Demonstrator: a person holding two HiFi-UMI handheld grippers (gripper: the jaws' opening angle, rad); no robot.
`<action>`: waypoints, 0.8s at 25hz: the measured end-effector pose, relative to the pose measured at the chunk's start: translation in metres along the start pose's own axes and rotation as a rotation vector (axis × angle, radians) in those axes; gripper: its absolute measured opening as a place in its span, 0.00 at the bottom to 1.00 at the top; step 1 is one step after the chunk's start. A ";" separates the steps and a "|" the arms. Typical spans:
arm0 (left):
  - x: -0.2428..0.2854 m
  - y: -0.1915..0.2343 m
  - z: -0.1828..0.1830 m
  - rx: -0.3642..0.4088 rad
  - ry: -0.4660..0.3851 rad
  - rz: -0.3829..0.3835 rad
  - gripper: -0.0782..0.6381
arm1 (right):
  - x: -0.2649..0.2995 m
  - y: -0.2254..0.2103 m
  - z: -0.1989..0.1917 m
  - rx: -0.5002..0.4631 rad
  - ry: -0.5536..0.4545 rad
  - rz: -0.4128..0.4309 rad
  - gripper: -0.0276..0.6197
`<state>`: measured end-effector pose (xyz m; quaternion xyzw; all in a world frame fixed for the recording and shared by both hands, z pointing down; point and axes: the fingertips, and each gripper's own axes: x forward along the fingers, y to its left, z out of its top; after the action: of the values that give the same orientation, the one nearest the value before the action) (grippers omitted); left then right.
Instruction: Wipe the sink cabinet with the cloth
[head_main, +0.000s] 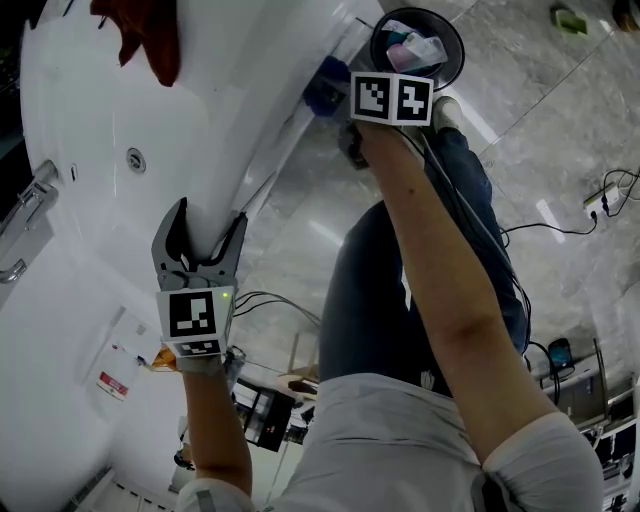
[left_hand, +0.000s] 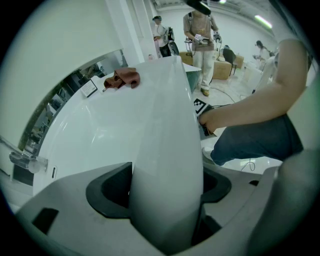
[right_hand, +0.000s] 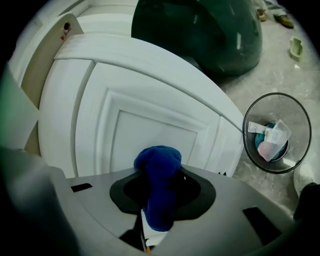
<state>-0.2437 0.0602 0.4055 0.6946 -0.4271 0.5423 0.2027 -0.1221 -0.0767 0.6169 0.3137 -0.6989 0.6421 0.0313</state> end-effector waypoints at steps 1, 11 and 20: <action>0.000 0.000 0.000 0.000 0.001 0.000 0.58 | -0.001 0.000 0.000 0.008 -0.008 0.004 0.20; 0.000 0.000 -0.002 0.002 0.002 0.002 0.58 | -0.001 -0.016 -0.006 0.127 -0.101 -0.058 0.20; 0.000 -0.002 0.002 -0.002 0.000 -0.005 0.58 | 0.019 -0.019 -0.057 0.184 -0.001 -0.043 0.20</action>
<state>-0.2410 0.0594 0.4046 0.6956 -0.4259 0.5412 0.2047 -0.1486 -0.0316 0.6520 0.3306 -0.6299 0.7026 0.0158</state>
